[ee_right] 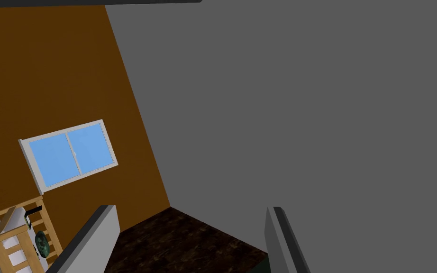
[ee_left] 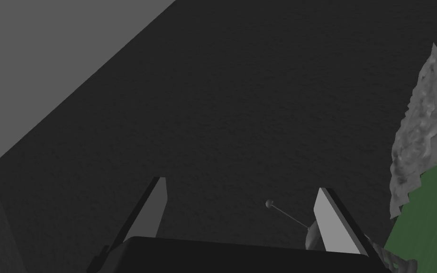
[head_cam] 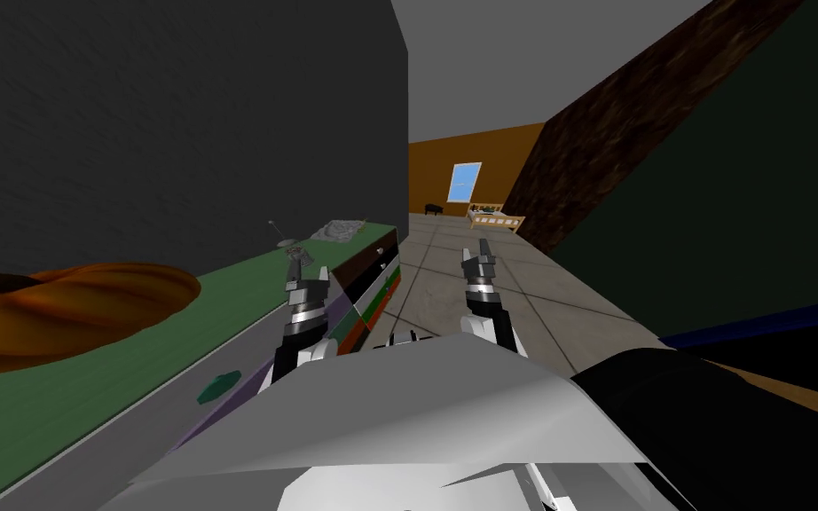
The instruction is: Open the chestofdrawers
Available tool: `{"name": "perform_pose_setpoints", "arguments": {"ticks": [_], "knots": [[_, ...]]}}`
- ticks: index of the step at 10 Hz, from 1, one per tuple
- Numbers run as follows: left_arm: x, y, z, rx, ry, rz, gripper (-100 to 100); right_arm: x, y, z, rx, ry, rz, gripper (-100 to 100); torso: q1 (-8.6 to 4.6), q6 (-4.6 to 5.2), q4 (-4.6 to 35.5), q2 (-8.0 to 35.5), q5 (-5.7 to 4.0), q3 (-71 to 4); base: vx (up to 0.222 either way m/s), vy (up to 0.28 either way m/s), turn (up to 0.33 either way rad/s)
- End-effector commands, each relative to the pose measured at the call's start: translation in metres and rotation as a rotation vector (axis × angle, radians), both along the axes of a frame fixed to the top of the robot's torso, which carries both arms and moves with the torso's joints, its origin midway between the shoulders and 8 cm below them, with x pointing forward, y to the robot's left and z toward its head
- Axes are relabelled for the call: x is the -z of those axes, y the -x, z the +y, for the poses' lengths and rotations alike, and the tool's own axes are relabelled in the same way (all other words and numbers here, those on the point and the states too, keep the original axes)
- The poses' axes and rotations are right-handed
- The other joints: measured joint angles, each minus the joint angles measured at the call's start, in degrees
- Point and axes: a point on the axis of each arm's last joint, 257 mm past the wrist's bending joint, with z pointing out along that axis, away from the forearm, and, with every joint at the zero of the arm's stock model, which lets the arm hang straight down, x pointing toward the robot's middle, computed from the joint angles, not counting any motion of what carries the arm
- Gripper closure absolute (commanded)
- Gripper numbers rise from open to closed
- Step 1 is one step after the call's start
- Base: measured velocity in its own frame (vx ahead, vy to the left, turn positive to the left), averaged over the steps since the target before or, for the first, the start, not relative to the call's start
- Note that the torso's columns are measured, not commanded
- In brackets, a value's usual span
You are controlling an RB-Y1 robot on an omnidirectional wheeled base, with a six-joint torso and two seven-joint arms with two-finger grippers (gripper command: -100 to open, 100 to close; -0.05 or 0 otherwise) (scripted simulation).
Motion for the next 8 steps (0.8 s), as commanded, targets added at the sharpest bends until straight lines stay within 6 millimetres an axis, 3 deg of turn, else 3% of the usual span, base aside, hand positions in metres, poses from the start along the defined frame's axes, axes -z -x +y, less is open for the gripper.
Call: {"name": "perform_pose_setpoints", "arguments": {"ticks": [1,8], "knots": [[0.017,-0.009,-0.002,0.033,-0.023,0.037,-100,0.0,0.0,0.0,0.0,0.0,0.0,0,0.01,0.0,0.06,0.09,0.0,-0.02,0.101,-0.062,0.123],[0.075,-0.039,0.0,0.092,-0.009,0.139,-100,0.0,0.0,0.0,0.0,0.0,0.0,0,0.01,0.0,0.13,0.26,0.0,0.07,0.136,-0.091,0.16]]}}
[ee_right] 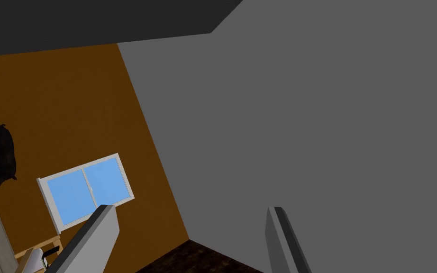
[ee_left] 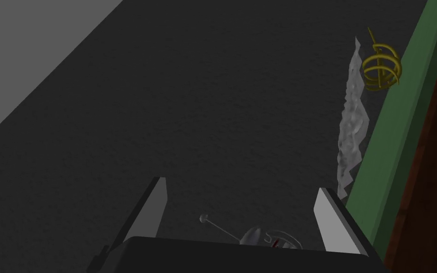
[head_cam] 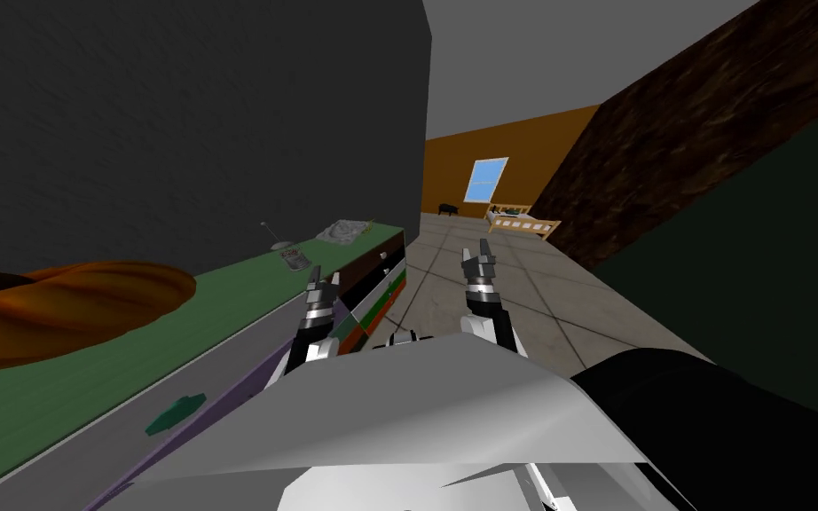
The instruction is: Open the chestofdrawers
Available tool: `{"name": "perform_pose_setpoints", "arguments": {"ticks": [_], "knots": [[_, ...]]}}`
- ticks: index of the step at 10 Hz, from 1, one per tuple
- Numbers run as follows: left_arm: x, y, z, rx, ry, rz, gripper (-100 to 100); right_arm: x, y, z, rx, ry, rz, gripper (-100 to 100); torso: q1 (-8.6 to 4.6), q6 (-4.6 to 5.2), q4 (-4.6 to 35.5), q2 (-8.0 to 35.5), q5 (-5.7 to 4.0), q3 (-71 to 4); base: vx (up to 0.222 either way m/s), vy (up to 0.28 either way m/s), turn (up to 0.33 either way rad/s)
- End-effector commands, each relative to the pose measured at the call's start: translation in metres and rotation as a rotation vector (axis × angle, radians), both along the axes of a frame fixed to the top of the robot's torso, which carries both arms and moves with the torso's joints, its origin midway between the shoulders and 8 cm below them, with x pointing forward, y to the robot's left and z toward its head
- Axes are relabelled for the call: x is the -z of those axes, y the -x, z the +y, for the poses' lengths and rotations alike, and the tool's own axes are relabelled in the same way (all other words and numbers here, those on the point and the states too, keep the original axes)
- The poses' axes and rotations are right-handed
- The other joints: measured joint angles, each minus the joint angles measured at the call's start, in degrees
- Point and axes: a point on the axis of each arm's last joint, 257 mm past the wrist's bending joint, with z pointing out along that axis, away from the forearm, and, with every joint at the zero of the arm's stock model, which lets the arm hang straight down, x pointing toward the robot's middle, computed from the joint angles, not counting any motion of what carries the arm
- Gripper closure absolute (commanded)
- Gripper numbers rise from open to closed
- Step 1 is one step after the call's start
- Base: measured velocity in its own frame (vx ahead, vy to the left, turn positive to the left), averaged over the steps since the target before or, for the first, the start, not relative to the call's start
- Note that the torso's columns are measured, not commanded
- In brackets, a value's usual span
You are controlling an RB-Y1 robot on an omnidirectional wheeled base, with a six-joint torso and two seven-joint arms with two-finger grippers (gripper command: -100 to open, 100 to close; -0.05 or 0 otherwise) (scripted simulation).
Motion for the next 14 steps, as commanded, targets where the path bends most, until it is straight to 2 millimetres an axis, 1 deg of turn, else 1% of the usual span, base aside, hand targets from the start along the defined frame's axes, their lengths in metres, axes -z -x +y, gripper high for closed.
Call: {"name": "perform_pose_setpoints", "arguments": {"ticks": [1,4,5,6,8,9,10,11,12,13,14], "knots": [[0.023,-0.007,0.003,0.012,0.014,0.04,-100,0.0,0.0,0.0,0.0,0.0,0.0,0,0.11,0.02,0.01,0.06,0.02,0.03,0.138,-0.088,0.12],[0.054,-0.021,0.005,0.032,0.046,0.092,-100,0.0,0.0,0.0,0.0,0.0,0.0,0,0.0,-0.01,-0.03,-0.12,0.0,-0.07,0.154,-0.113,0.232],[0.059,-0.022,0.006,0.03,0.047,0.103,-100,0.0,0.0,0.0,0.0,0.0,0.0,0,-0.12,0.01,-0.04,-0.11,-0.03,-0.07,0.116,-0.116,0.071],[0.072,-0.026,0.007,0.036,0.06,0.125,-100,0.0,0.0,0.0,0.0,0.0,0.0,0,0.05,0.02,0.01,0.08,0.0,0.03,0.107,-0.108,0.126],[0.085,-0.031,0.008,0.04,0.074,0.149,-100,0.0,0.0,0.0,0.0,0.0,0.0,0,0.03,-0.01,-0.02,-0.08,0.01,-0.04,0.134,-0.119,0.171],[0.096,-0.035,0.008,0.046,0.09,0.165,-100,0.0,0.0,0.0,0.0,0.0,0.0,0,0.12,0.01,-0.01,0.03,0.02,0.0,0.089,-0.106,0.171],[0.099,-0.035,0.009,0.045,0.09,0.173,-100,0.0,0.0,0.0,0.0,0.0,0.0,0,0.09,-0.01,0.01,0.06,0.03,0.03,0.071,-0.08,0.069],[0.112,-0.04,0.01,0.049,0.106,0.195,-100,0.0,0.0,0.0,0.0,0.0,0.0,0,0.15,0.01,0.02,0.1,0.04,0.06,0.075,-0.084,0.144],[0.12,-0.044,0.009,0.056,0.123,0.207,-100,0.0,0.0,0.0,0.0,0.0,0.0,0,0.08,-0.02,0.01,0.03,0.03,0.02,0.123,-0.134,0.271],[0.128,-0.043,0.01,0.052,0.124,0.224,-100,0.0,0.0,0.0,0.0,0.0,0.0,0,-0.09,-0.02,-0.04,-0.15,-0.02,-0.09,0.119,-0.113,0.085],[0.136,-0.047,0.009,0.059,0.142,0.236,-100,0.0,0.0,0.0,0.0,0.0,0.0,0,0.01,0.02,-0.05,-0.12,-0.01,-0.09,0.122,-0.108,0.133]]}}
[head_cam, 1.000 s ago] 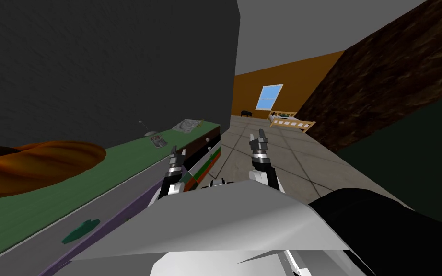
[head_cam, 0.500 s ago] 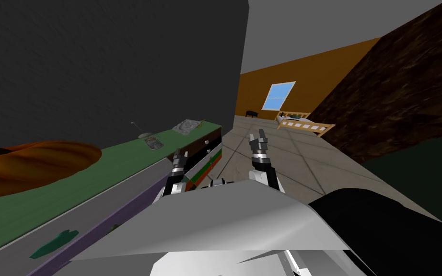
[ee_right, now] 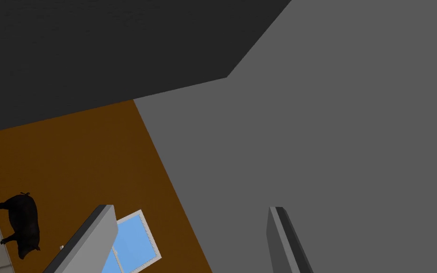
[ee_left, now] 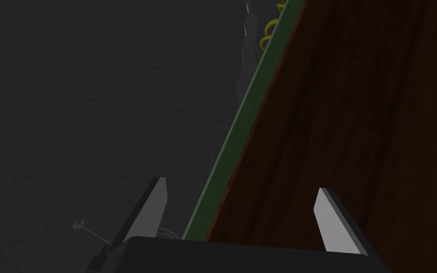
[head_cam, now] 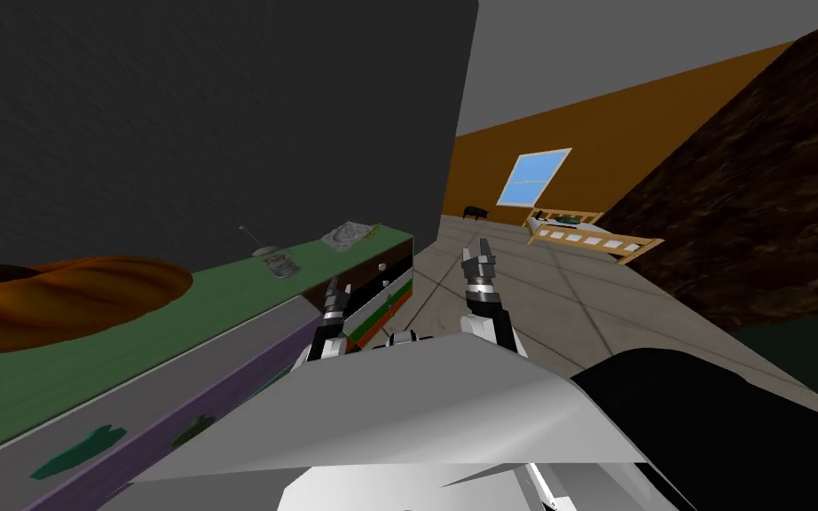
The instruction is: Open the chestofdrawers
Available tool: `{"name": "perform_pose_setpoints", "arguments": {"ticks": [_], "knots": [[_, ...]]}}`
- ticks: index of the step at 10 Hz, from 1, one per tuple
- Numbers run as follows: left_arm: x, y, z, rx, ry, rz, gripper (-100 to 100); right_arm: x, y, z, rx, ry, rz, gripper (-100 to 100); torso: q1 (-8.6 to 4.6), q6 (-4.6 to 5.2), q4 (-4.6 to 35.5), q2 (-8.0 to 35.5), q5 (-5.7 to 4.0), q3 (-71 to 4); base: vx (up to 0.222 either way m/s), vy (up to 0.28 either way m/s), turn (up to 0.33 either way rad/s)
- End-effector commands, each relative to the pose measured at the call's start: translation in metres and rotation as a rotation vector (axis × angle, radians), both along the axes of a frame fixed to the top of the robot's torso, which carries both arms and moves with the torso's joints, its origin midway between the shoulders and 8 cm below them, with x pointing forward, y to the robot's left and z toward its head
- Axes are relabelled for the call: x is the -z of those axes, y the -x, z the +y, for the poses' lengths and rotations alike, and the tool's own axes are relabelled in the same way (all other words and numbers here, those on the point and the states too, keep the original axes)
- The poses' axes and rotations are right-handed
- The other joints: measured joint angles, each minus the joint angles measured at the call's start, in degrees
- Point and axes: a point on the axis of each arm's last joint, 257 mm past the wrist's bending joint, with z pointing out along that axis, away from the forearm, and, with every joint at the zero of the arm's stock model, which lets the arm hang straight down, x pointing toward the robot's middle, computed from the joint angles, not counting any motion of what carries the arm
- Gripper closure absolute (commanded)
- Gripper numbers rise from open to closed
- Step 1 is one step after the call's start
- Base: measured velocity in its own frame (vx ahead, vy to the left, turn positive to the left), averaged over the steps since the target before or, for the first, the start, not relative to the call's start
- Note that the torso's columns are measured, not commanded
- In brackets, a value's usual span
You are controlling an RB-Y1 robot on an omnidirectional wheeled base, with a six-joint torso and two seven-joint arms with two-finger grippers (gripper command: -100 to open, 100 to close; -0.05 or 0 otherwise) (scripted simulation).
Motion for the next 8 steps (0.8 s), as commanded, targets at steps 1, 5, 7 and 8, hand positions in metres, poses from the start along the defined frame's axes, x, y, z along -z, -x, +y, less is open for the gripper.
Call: {"name": "perform_pose_setpoints", "arguments": {"ticks": [1,5,7,8], "knots": [[0.021,-0.004,0.001,0.003,0.022,0.037,-100,0.0,0.0,0.0,0.0,0.0,0.0,0,0.05,-0.03,0.01,0.03,0.02,0.03,0.089,-0.088,0.085],[0.052,-0.01,0.001,0.007,0.059,0.094,-100,0.0,0.0,0.0,0.0,0.0,0.0,0,0.05,-0.04,0.05,0.12,0.02,0.09,0.068,-0.097,0.129],[0.068,-0.012,0.001,0.009,0.078,0.123,-100,0.0,0.0,0.0,0.0,0.0,0.0,0,0.02,-0.04,0.01,-0.01,0.02,0.01,0.088,-0.093,0.114],[0.079,-0.015,-0.001,0.013,0.096,0.143,-100,0.0,0.0,0.0,0.0,0.0,0.0,0,0.06,-0.02,0.02,0.08,0.02,0.05,0.061,-0.122,0.147]]}}
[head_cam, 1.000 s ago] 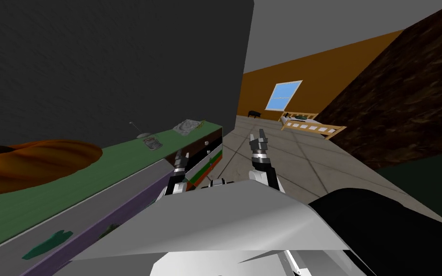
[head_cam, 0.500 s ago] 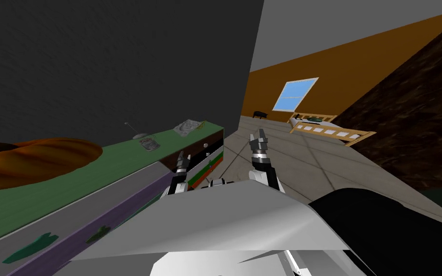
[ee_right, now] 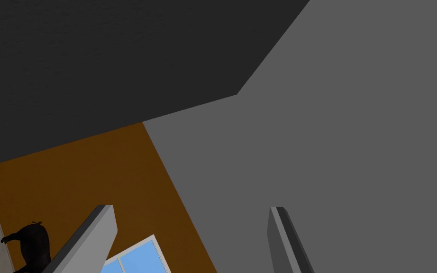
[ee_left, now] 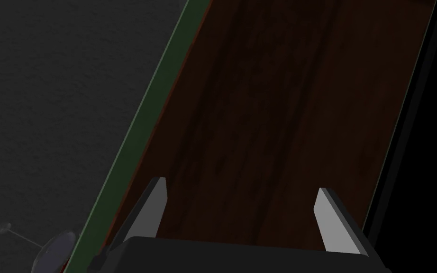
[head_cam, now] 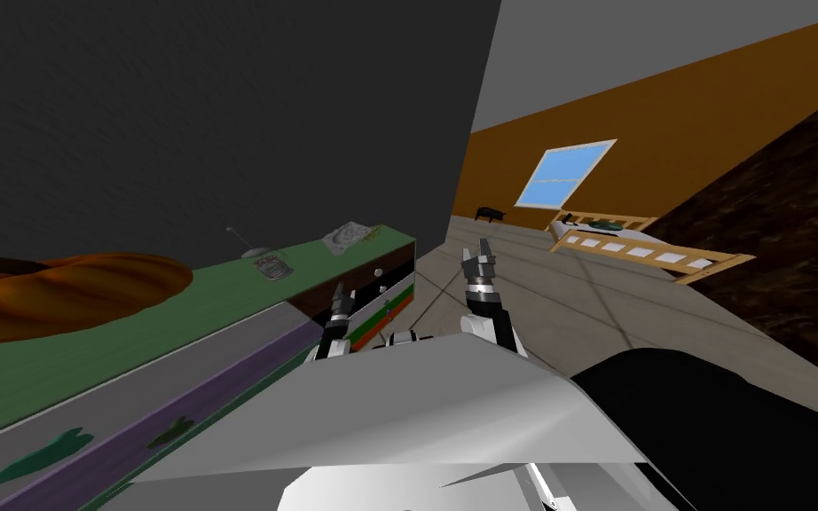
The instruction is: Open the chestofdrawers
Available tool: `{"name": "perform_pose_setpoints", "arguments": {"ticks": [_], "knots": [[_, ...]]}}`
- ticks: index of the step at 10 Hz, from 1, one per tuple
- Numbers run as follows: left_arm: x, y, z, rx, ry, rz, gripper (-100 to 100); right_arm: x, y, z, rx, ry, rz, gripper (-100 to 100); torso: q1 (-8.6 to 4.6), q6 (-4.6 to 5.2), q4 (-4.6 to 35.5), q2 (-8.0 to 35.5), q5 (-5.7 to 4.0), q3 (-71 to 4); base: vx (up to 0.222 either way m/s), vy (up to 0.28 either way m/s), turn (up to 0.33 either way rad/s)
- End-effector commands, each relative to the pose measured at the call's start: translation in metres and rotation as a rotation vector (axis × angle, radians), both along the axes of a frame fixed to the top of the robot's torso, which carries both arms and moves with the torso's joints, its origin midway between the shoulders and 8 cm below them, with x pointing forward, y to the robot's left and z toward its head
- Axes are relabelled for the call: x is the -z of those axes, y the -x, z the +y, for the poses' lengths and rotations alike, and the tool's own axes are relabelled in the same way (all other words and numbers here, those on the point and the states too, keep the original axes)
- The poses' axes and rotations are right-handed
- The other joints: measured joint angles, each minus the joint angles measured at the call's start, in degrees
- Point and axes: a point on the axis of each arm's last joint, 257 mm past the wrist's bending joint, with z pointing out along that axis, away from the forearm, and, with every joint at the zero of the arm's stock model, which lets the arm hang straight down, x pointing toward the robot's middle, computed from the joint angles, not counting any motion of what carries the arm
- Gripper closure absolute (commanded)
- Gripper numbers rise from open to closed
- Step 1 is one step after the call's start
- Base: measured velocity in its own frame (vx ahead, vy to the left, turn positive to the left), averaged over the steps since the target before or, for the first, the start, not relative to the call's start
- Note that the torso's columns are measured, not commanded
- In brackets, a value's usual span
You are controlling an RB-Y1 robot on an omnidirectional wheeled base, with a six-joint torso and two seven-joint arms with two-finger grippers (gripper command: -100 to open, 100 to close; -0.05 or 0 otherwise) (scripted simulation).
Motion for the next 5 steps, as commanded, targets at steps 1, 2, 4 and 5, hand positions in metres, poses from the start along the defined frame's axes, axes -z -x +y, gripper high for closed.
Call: {"name": "perform_pose_setpoints", "arguments": {"ticks": [1,2,4,5], "knots": [[0.019,-0.003,-0.001,0.002,0.021,0.038,-100,0.0,0.0,0.0,0.0,0.0,0.0,0,-0.11,-0.02,0.03,0.06,-0.02,0.05,0.061,-0.103,0.089],[0.031,-0.005,-0.003,0.004,0.039,0.061,-100,0.0,0.0,0.0,0.0,0.0,0.0,0,-0.01,0.0,0.03,0.08,-0.01,0.06,0.09,-0.134,0.162],[0.05,-0.005,-0.003,0.004,0.057,0.098,-100,0.0,0.0,0.0,0.0,0.0,0.0,0,-0.13,-0.03,-0.01,-0.08,-0.04,-0.04,0.094,-0.14,0.179],[0.061,-0.007,-0.005,0.007,0.074,0.119,-100,0.0,0.0,0.0,0.0,0.0,0.0,0,0.06,0.02,0.01,0.01,0.01,0.01,0.079,-0.099,0.13]]}}
